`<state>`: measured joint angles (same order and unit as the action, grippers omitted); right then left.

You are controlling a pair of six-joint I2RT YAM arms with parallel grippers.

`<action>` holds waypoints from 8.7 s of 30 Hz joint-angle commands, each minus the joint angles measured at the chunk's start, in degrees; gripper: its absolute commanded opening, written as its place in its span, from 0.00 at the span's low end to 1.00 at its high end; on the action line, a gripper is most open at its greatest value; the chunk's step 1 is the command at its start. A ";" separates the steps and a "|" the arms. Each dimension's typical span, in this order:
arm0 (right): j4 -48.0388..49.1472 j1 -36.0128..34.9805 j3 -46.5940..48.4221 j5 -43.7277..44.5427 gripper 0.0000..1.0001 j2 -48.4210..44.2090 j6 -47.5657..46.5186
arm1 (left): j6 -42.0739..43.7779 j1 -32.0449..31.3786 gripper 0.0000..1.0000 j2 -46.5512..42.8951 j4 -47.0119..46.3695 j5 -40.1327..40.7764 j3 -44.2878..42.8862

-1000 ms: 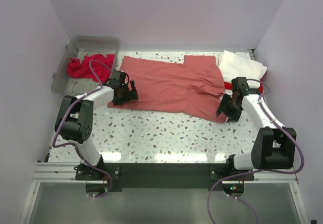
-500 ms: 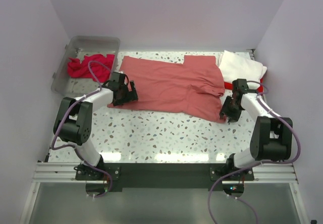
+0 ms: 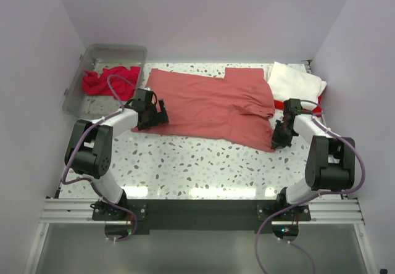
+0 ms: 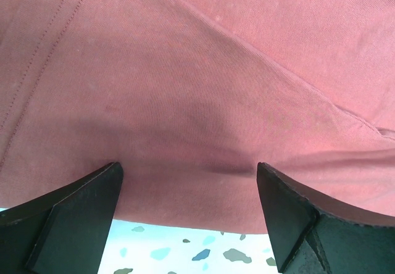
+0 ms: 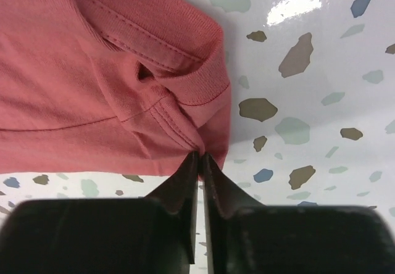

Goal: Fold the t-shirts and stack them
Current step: Fold the tshirt

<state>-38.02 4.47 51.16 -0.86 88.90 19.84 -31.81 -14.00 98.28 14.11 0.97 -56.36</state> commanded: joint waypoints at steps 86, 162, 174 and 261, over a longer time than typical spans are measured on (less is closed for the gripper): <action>-20.71 -6.67 16.23 -8.54 0.71 -5.16 4.25 | -1.94 -8.24 1.00 -5.57 14.10 3.24 -5.77; -15.95 -6.67 6.41 -14.96 0.70 -12.17 8.20 | -1.41 -0.85 0.78 30.83 21.58 33.30 -50.87; -15.33 -6.75 8.17 -15.48 0.70 -11.39 8.03 | -1.85 -0.85 0.72 33.55 20.43 31.90 -51.39; 2.08 -8.25 51.50 6.84 0.13 39.50 0.99 | -0.44 -0.94 0.00 29.78 18.59 24.87 -45.51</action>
<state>-35.14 -3.38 102.83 6.00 129.29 20.03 -30.96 -15.11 129.84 31.05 27.22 -100.62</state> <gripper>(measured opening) 0.182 0.015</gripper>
